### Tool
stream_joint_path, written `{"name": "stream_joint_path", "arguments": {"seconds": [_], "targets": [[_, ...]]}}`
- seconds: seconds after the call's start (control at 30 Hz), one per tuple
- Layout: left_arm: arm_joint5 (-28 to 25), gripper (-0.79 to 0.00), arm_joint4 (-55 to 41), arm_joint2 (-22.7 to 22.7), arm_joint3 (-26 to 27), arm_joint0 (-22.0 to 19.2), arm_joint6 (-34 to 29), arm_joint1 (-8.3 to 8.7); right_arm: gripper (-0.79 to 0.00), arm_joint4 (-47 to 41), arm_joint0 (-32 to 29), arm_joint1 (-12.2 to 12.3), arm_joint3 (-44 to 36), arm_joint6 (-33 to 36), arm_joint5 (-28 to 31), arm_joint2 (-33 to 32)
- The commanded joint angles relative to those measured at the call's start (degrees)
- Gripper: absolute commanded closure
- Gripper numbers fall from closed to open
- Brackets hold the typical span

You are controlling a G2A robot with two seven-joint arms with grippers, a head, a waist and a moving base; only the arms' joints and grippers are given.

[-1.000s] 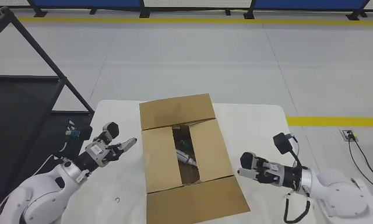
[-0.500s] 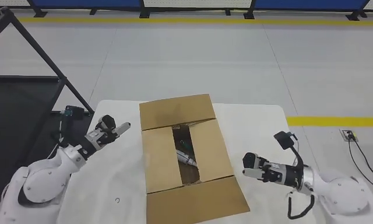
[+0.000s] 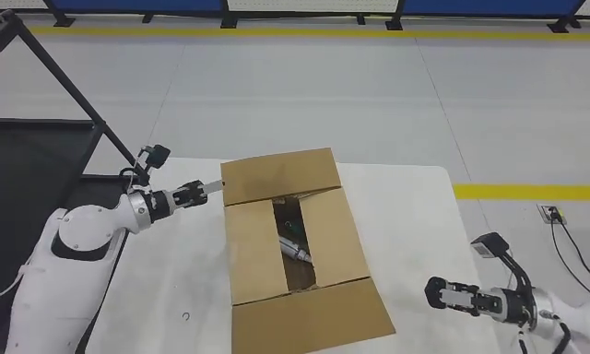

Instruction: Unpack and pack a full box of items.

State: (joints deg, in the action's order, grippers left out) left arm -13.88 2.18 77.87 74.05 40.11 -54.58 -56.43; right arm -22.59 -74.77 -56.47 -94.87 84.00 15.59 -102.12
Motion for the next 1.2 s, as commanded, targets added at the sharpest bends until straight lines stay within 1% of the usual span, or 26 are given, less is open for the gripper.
{"name": "stream_joint_path", "arguments": {"seconds": [0.0, 0.17, 0.27, 0.37, 0.47, 0.63, 0.8, 0.9, 1.0, 1.1, 1.17], "targets": [[0.0, -0.785, 0.0, 0.0, 0.0, 0.0, 0.5, 0.0, -0.785, 0.0, 0.0, 0.0, 0.0, 0.0, 0.0, 0.0], [0.1, -0.785, -0.2, -0.3, 0.1, 0.4, 1.2, -0.08, -0.785, -0.1, -0.1, 0.0, -0.1, -0.4, -0.1, 0.1], [1.6, -0.785, -2.9, -1.7, -2.1, -0.5, 2.3, -0.57, -0.785, -1.1, -0.2, 0.1, -0.7, -0.4, -2.4, 1.5], [1.5, -0.785, -3.5, -4.1, -6.2, -2.8, 2.4, -1.2, -0.785, -1.9, 0.6, 0.4, -0.1, 3.0, -4.8, 3.3], [-0.1, -0.785, -3.7, -7.3, -11.4, -5.7, 3.4, -2.16, -0.785, -3.0, 1.2, 0.6, 2.0, 4.0, -6.2, 5.3], [-3.1, -0.785, -5.6, -12.4, -19.4, -10.2, 4.1, -4.15, -0.785, -3.9, 1.0, 1.0, 4.0, 4.0, -6.3, 8.8], [-7.2, -0.785, -6.9, -15.6, -24.9, -13.7, 5.7, -5.86, -0.785, -6.5, 1.0, 1.6, 5.0, 4.0, -5.6, 12.1], [-10.2, -0.785, -7.9, -16.2, -26.7, -15.0, 6.9, -6.48, -0.785, -8.2, 1.6, 2.0, 4.9, 4.0, -4.6, 14.3], [-13.1, -0.785, -8.6, -15.8, -27.8, -15.6, 7.4, -6.55, -0.785, -9.9, 2.4, 2.4, 4.8, 4.0, -3.6, 16.1], [-14.9, -0.785, -9.1, -14.7, -27.3, -15.4, 7.5, -6.26, -0.785, -12.8, 3.1, 2.8, 4.1, 4.0, -2.9, 17.4], [-16.2, -0.785, -8.9, -13.9, -25.9, -14.9, 7.3, -5.89, -0.785, -14.8, 3.6, 3.2, 3.4, 4.0, -2.7, 18.1]]}}
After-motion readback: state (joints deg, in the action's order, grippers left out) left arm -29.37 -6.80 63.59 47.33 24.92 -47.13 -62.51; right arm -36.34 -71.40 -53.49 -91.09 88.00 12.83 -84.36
